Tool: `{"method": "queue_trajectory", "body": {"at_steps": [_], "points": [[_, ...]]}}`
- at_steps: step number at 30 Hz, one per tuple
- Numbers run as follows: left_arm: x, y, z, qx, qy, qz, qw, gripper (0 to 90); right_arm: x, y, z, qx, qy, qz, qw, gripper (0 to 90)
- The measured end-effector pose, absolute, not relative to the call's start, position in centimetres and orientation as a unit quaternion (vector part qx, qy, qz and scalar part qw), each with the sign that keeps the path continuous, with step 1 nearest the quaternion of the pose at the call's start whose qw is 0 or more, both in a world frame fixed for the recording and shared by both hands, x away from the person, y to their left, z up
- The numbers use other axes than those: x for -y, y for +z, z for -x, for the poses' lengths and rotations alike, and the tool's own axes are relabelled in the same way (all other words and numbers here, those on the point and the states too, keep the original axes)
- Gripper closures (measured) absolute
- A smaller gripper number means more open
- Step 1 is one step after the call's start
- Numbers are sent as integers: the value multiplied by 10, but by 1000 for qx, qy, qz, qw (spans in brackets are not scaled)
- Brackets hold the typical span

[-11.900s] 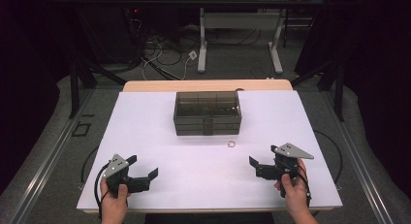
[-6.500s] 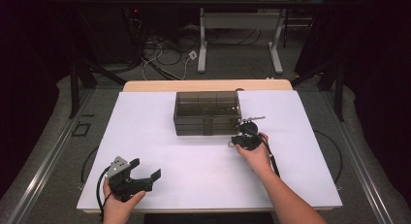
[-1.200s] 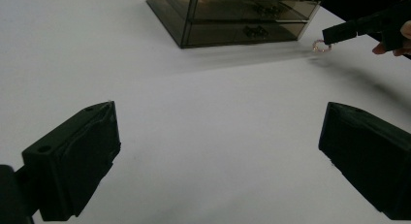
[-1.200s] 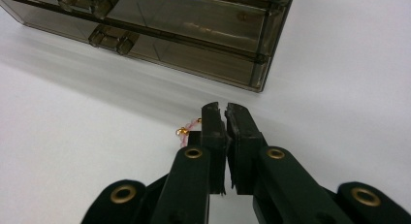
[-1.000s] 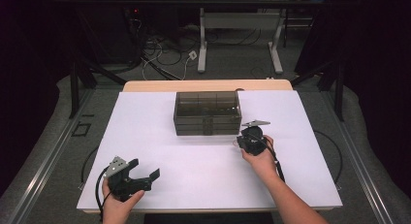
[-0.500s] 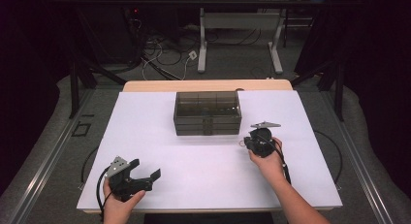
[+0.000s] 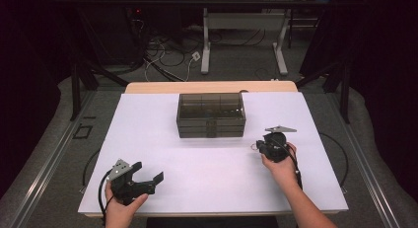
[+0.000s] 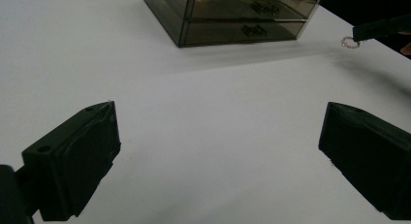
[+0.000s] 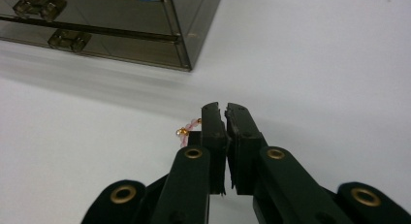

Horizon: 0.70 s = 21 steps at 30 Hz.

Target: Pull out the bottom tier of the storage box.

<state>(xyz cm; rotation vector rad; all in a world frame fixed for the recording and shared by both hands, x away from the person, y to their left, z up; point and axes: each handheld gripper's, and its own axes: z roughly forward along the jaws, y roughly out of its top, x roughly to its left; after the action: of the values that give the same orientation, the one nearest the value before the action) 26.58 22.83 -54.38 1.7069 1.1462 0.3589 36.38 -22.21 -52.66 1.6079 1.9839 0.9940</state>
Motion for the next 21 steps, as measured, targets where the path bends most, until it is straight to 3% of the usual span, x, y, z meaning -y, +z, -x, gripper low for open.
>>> {"method": "queue_trajectory", "body": {"at_steps": [21], "points": [[-228, -544, -266, -476, 149, -707, 502, 12, 253, -537, -351, -687, 353, -601, 205, 869]]}}
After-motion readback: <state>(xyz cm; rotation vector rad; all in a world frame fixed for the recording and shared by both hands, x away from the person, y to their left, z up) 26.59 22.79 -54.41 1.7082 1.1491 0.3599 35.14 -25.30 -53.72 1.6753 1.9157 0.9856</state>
